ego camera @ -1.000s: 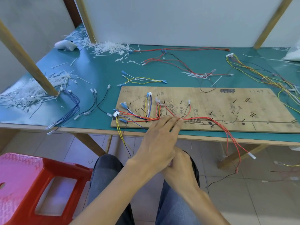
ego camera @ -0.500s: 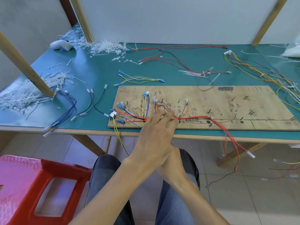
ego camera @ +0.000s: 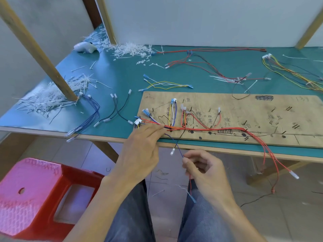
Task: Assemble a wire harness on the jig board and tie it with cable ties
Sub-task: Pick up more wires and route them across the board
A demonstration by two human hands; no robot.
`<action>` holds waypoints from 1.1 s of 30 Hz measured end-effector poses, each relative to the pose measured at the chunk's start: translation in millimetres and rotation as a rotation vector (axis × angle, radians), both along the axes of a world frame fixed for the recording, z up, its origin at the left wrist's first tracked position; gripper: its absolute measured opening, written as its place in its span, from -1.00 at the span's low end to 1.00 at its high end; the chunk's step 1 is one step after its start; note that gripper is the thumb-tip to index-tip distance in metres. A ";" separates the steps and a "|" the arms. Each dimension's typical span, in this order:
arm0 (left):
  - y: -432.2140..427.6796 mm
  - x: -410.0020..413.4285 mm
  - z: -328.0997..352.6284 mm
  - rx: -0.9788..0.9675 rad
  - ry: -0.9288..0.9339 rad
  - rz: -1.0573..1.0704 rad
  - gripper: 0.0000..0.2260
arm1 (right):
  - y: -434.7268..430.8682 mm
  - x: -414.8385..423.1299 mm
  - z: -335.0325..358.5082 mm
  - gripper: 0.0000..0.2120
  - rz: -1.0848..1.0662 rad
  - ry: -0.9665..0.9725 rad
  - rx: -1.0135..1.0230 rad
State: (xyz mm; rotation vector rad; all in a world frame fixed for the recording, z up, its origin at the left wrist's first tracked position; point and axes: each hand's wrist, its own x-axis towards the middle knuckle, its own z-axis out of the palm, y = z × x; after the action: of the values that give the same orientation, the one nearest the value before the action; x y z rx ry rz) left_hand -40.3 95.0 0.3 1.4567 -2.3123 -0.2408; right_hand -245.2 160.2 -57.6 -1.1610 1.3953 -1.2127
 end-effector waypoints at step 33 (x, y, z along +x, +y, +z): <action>-4.0 0.5 -15.3 -0.017 -0.423 -0.168 -0.14 | -74.9 -61.0 70.2 -0.86 -0.067 -0.122 -0.016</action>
State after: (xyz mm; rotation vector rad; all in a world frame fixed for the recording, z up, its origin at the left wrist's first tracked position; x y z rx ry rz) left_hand -39.9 91.0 -15.1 1.4136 -2.7675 0.0495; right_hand -306.3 85.2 12.5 -1.0407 1.3444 -1.3215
